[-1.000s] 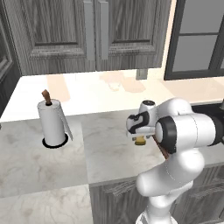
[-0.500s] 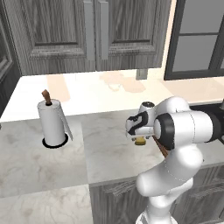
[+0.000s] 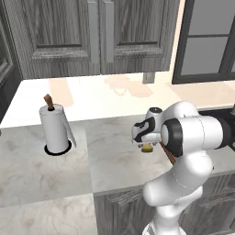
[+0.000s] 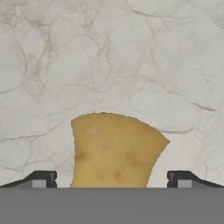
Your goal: Pick up the sponge from the counter and clean the cutting board by briefly scrubbing or pressing down on the cutting board. Once finished, release the sponge.
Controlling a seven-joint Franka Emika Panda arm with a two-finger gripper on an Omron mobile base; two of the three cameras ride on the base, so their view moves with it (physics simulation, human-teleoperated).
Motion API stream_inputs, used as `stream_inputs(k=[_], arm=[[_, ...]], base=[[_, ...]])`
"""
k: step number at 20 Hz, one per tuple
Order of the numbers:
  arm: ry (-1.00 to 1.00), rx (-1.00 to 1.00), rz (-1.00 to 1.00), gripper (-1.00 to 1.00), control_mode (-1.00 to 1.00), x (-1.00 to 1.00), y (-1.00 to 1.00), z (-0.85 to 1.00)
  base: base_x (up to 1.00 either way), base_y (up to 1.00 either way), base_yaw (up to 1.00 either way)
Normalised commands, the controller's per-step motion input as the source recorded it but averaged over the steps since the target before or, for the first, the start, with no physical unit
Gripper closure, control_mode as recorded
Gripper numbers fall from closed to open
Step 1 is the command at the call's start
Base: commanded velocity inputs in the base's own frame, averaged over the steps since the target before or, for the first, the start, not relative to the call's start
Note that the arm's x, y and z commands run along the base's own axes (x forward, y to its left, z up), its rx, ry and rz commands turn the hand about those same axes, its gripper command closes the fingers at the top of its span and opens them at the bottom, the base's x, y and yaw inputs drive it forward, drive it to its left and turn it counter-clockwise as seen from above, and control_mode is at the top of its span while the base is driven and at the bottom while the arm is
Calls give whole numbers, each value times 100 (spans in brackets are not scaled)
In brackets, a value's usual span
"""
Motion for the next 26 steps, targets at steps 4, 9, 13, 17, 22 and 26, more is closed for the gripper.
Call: stream_inputs(k=[4,9,13,17,22,26], arm=[[-3,0,0,-100,-100,0,0,0],[-5,0,0,-100,-100,0,0,0],[-1,0,0,-100,-100,0,0,0],[0,0,0,-100,-100,0,0,0],[0,0,0,100,-100,0,0,0],[1,0,0,100,-100,1,0,0]], base=[[0,0,0],[0,0,0],[0,0,0],[0,0,0],[0,0,0],[0,0,0]])
